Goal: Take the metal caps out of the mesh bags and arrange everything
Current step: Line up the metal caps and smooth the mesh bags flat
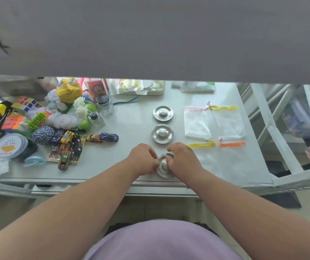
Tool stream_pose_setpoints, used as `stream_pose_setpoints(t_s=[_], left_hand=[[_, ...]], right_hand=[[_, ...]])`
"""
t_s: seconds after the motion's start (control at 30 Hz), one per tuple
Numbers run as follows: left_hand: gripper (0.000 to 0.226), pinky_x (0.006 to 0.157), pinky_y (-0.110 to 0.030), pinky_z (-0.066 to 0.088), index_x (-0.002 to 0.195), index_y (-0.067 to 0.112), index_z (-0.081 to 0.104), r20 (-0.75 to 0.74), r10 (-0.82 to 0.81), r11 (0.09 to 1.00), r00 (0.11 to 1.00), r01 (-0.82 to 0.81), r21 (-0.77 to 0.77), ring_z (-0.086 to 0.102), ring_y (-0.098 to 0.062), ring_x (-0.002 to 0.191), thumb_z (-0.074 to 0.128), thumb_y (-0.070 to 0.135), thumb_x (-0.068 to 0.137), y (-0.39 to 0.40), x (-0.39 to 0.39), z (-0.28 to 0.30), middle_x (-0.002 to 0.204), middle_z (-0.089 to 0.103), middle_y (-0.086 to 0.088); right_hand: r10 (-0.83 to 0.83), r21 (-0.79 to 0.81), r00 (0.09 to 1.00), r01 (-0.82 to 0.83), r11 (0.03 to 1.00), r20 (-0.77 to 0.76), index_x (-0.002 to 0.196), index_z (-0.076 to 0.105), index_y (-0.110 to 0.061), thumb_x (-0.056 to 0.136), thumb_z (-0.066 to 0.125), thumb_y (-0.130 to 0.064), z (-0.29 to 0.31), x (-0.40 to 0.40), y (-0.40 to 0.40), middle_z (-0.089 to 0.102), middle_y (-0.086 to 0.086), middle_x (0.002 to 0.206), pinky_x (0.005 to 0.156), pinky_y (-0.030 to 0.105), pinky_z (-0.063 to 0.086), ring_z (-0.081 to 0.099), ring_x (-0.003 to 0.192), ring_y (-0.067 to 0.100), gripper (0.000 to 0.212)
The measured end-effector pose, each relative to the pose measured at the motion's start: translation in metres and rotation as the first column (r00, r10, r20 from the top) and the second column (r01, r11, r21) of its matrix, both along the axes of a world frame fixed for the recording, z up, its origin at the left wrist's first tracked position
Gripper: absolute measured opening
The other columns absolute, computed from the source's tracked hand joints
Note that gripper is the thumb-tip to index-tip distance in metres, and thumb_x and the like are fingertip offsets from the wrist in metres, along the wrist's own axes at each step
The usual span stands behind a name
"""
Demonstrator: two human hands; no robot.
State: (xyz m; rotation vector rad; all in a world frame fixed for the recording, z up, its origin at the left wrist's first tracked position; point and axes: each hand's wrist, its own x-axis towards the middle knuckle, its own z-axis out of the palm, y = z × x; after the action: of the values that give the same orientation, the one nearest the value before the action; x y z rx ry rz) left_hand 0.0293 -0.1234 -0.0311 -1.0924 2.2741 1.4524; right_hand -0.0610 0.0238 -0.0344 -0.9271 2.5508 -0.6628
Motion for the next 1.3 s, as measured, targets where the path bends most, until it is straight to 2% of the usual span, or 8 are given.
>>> stream_pose_setpoints(t_s=[0.17, 0.3, 0.43, 0.57, 0.83, 0.9, 1.2, 1.3], left_hand=[[0.016, 0.083, -0.051, 0.068, 0.088, 0.014, 0.075, -0.01, 0.081, 0.995, 0.997, -0.082, -0.049, 0.08, -0.036, 0.091, 0.078, 0.007, 0.074, -0.013, -0.002, 0.005, 0.091, 0.077, -0.015], [0.031, 0.086, -0.052, 0.068, 0.1, 0.012, 0.072, -0.013, 0.128, 0.992, 0.992, -0.128, 0.011, 0.081, -0.036, 0.093, 0.082, 0.013, 0.07, -0.015, 0.0, 0.006, 0.097, 0.077, -0.017], [0.037, 0.088, -0.049, 0.067, 0.111, 0.016, 0.07, -0.019, 0.113, 0.993, 0.993, -0.113, 0.017, 0.08, -0.033, 0.094, 0.078, 0.009, 0.076, -0.011, 0.005, 0.005, 0.102, 0.074, -0.013], [0.035, 0.084, -0.044, 0.068, 0.111, 0.015, 0.071, -0.036, 0.101, 0.995, 0.994, -0.1, 0.019, 0.078, -0.031, 0.087, 0.075, 0.003, 0.078, -0.008, 0.006, 0.002, 0.103, 0.075, -0.016], [0.04, 0.091, -0.053, 0.065, 0.115, 0.011, 0.07, -0.041, 0.08, 0.997, 0.996, -0.079, 0.022, 0.077, -0.042, 0.1, 0.075, 0.001, 0.077, -0.011, 0.002, 0.003, 0.106, 0.074, -0.022], [0.039, 0.09, -0.053, 0.066, 0.114, 0.011, 0.07, -0.036, 0.071, 0.997, 0.997, -0.071, 0.021, 0.078, -0.042, 0.099, 0.075, 0.0, 0.077, -0.009, 0.001, 0.002, 0.107, 0.075, -0.023], [0.035, 0.074, -0.038, 0.062, 0.112, 0.015, 0.071, -0.015, 0.041, 0.999, 0.999, -0.041, -0.015, 0.079, -0.036, 0.088, 0.073, 0.002, 0.08, -0.011, 0.0, 0.002, 0.101, 0.076, -0.016], [0.037, 0.081, -0.04, 0.065, 0.117, 0.014, 0.069, -0.01, 0.049, 0.999, 0.999, -0.05, -0.02, 0.077, -0.035, 0.087, 0.077, 0.008, 0.082, -0.012, -0.001, 0.002, 0.101, 0.074, -0.014]], right_hand=[[-0.023, -0.027, 0.999, 0.024, 0.999, 0.032, 0.119, 0.072, -0.01, 0.092, 0.067, -0.023, 0.002, -0.001, -0.002, 0.069, 0.011, 0.12, 0.098, 0.031, 0.043, 0.062, 0.113, 0.028, 0.03], [0.002, -0.051, 0.998, 0.001, 0.999, 0.065, 0.131, 0.067, -0.012, 0.09, 0.07, -0.021, 0.002, 0.003, 0.007, 0.068, 0.009, 0.129, 0.107, 0.031, 0.043, 0.062, 0.121, 0.026, 0.043], [-0.002, -0.102, 0.997, 0.009, 0.995, 0.071, 0.125, 0.068, -0.017, 0.086, 0.071, -0.017, 0.001, 0.015, 0.021, 0.07, 0.002, 0.119, 0.1, 0.03, 0.049, 0.064, 0.108, 0.02, 0.039], [0.02, -0.102, 0.998, -0.014, 0.995, 0.061, 0.124, 0.07, -0.013, 0.085, 0.069, -0.012, 0.001, 0.017, 0.023, 0.071, 0.003, 0.12, 0.104, 0.027, 0.046, 0.063, 0.112, 0.02, 0.039], [0.04, -0.079, 0.997, -0.034, 0.996, 0.066, 0.113, 0.073, -0.008, 0.083, 0.068, -0.009, 0.006, 0.018, 0.021, 0.07, 0.007, 0.114, 0.101, 0.029, 0.047, 0.063, 0.108, 0.024, 0.03], [0.034, -0.059, 0.997, -0.029, 0.998, 0.07, 0.107, 0.075, -0.008, 0.083, 0.069, -0.011, 0.004, 0.018, 0.022, 0.069, 0.008, 0.116, 0.099, 0.023, 0.045, 0.063, 0.109, 0.025, 0.025], [0.042, -0.033, 0.995, -0.039, 0.999, 0.089, 0.123, 0.074, -0.012, 0.087, 0.072, -0.02, 0.002, 0.019, 0.024, 0.064, 0.009, 0.137, 0.105, 0.015, 0.03, 0.06, 0.125, 0.025, 0.037], [0.044, -0.036, 0.994, -0.04, 0.999, 0.096, 0.122, 0.072, -0.015, 0.087, 0.071, -0.022, 0.002, 0.019, 0.025, 0.066, 0.009, 0.132, 0.102, 0.018, 0.034, 0.06, 0.123, 0.026, 0.036]])
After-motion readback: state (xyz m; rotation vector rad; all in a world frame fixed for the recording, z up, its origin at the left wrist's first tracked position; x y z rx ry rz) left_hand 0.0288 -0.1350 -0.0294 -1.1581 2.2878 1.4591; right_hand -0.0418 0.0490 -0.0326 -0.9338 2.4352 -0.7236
